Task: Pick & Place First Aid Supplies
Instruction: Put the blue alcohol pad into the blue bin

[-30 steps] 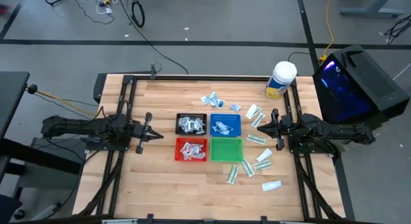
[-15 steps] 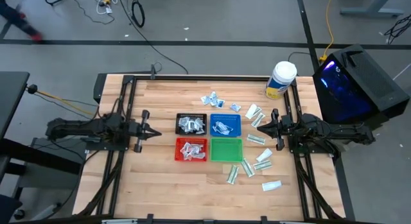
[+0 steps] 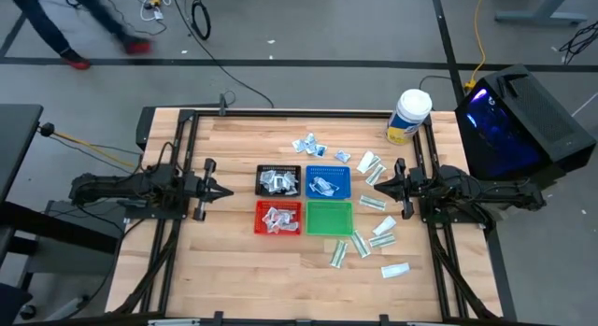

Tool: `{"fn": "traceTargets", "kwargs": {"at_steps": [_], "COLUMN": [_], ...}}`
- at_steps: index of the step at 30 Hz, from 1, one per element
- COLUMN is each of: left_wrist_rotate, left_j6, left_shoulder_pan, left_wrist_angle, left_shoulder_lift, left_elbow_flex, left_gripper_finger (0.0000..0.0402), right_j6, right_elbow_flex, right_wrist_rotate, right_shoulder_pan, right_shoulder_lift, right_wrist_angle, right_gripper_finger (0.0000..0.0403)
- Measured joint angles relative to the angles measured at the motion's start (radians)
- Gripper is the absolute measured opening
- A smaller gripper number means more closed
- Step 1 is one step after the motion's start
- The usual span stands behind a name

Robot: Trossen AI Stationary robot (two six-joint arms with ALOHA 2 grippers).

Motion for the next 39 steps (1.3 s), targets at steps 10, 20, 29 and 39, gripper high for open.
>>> {"fn": "traceTargets", "kwargs": {"at_steps": [10,20,29,39], "left_wrist_rotate": [0.004,0.018,0.018,0.017], "left_j6": [-0.051,-0.052,-0.052,-0.052], "left_shoulder_pan": [0.000,0.000,0.000,0.000], "left_wrist_angle": [0.002,0.044,0.058,0.064], "left_shoulder_lift": [0.005,0.005,0.005,0.005], "left_elbow_flex": [0.000,-0.002,-0.002,-0.002], "left_gripper_finger": [0.0013,0.0027,0.0025,0.0025], "right_j6": [0.000,0.000,0.000,0.000], "right_elbow_flex": [0.000,0.000,0.000,0.000], "right_wrist_rotate": [0.000,0.000,0.000,0.000], "right_shoulder_pan": [0.000,0.000,0.000,0.000], "right_shoulder_lift": [0.000,0.000,0.000,0.000], "right_wrist_angle": [0.000,0.000,0.000,0.000], "right_gripper_finger": [0.0018,0.0018,0.0018,0.0018]}}
